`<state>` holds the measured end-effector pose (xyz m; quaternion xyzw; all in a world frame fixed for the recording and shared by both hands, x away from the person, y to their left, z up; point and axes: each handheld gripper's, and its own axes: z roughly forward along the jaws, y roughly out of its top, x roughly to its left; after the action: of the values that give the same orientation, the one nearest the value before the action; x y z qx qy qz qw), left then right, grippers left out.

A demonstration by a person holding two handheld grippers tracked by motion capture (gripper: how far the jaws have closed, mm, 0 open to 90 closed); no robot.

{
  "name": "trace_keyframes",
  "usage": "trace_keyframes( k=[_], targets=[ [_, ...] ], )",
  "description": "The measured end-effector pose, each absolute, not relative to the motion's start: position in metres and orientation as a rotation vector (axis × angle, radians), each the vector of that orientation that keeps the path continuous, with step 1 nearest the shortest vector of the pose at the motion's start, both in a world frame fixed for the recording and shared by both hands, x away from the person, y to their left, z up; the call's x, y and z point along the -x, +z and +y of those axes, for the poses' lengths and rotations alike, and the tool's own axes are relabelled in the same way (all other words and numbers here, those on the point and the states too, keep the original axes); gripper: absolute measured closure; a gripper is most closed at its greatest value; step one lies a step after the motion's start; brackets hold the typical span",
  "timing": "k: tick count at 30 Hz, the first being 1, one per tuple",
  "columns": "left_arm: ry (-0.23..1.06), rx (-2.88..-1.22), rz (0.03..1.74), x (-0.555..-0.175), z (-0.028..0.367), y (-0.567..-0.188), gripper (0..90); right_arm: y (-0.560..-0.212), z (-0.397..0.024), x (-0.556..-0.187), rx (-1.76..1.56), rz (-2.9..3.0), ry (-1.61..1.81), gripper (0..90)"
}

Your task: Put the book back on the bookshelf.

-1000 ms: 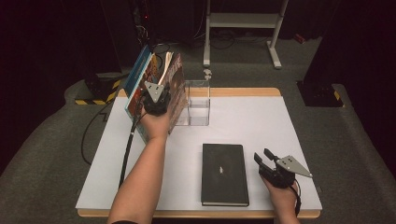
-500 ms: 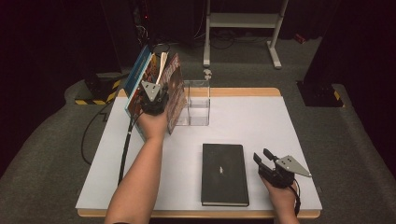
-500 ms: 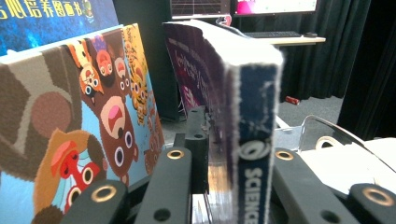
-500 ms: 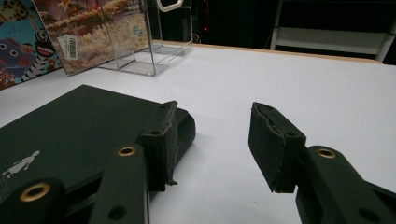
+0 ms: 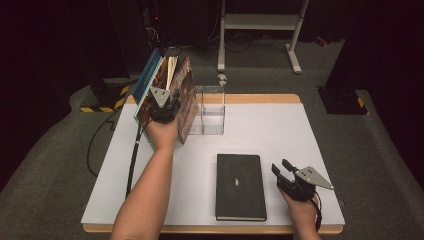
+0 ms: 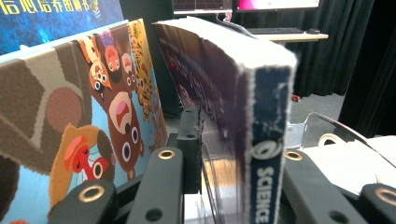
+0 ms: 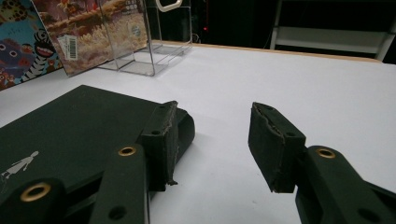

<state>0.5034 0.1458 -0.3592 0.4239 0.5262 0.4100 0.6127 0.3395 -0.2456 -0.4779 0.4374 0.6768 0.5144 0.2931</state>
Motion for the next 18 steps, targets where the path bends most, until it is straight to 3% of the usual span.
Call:
trace_keyframes(
  k=[18],
  targets=[
    [0.97,-1.011,1.239,-0.496,0.1405,-0.3622,60.1,-0.4774,-0.2436,-0.3394,-1.157,1.808,1.372,52.2]
  ],
)
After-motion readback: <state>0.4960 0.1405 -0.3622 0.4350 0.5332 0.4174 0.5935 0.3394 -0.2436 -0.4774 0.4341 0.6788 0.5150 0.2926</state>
